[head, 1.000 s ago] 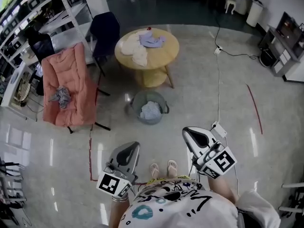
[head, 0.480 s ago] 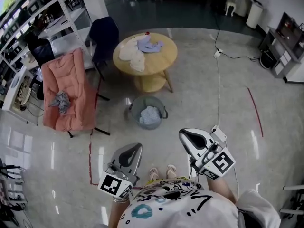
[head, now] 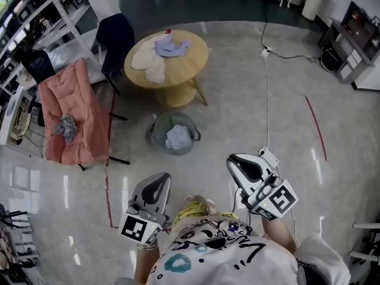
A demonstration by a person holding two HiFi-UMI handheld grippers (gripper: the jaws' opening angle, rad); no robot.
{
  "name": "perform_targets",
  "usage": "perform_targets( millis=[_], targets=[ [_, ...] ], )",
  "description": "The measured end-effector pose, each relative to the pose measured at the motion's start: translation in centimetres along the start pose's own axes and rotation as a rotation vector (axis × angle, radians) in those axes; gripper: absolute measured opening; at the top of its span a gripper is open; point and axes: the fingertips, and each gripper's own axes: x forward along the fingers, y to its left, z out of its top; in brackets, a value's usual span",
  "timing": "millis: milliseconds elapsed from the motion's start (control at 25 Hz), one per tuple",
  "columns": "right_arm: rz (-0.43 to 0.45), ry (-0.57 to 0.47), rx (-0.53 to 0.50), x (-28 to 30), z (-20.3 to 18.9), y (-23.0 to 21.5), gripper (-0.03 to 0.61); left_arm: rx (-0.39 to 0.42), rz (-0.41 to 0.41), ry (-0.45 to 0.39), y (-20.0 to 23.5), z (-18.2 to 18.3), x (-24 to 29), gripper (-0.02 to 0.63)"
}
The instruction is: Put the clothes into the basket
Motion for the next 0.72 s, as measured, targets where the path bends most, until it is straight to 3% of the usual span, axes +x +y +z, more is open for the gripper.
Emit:
perform_targets(
  millis=[160,400,720],
  targets=[
    [-0.076,0.015,0.008,-0.6,-1.3,-3.5,0.031,0.005,-0.019,0.018,0.9,-0.2,2.9,0.016],
    [-0.120,0.011,0.013,2.3,-1.7,-9.1,0.031,0.017,-0.064,0.017,4.0,-0.4,9.2,0.016],
    [-0.039,-0.063,0.005,11.0,2.1,-15.0,0.032,0.027,-0.063,-0.017,12.5,2.5,16.8,0.015]
  ],
)
